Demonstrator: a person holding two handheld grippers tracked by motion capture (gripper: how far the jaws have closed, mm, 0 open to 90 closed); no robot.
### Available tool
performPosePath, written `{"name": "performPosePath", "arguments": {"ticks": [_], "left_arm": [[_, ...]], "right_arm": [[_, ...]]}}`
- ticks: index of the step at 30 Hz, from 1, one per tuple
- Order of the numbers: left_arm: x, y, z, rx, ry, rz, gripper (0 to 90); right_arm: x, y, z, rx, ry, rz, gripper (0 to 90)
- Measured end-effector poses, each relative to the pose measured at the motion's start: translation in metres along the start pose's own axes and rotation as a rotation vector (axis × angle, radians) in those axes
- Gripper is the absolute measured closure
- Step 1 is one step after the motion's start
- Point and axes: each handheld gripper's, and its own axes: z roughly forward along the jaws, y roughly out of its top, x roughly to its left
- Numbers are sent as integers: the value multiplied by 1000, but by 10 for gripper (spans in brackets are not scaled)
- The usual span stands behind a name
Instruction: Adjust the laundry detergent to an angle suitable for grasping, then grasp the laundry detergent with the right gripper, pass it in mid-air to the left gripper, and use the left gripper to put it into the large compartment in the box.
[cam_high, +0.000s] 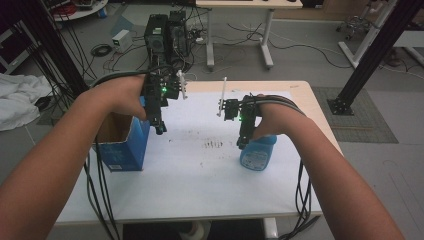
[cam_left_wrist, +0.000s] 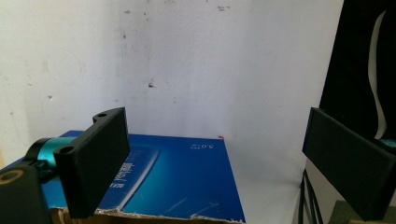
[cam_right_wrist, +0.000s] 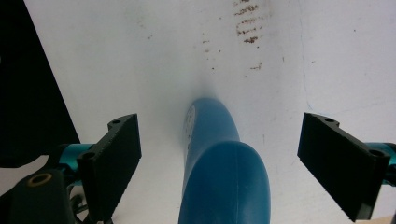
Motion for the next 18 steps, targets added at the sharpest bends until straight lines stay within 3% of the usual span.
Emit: {"name": "performPosePath", "arguments": {"ticks": [18], "left_arm": [[-2,-5,1,3,4,4,75]], "right_arm": [[0,-1,-2,-16,-8,20,126]]}}
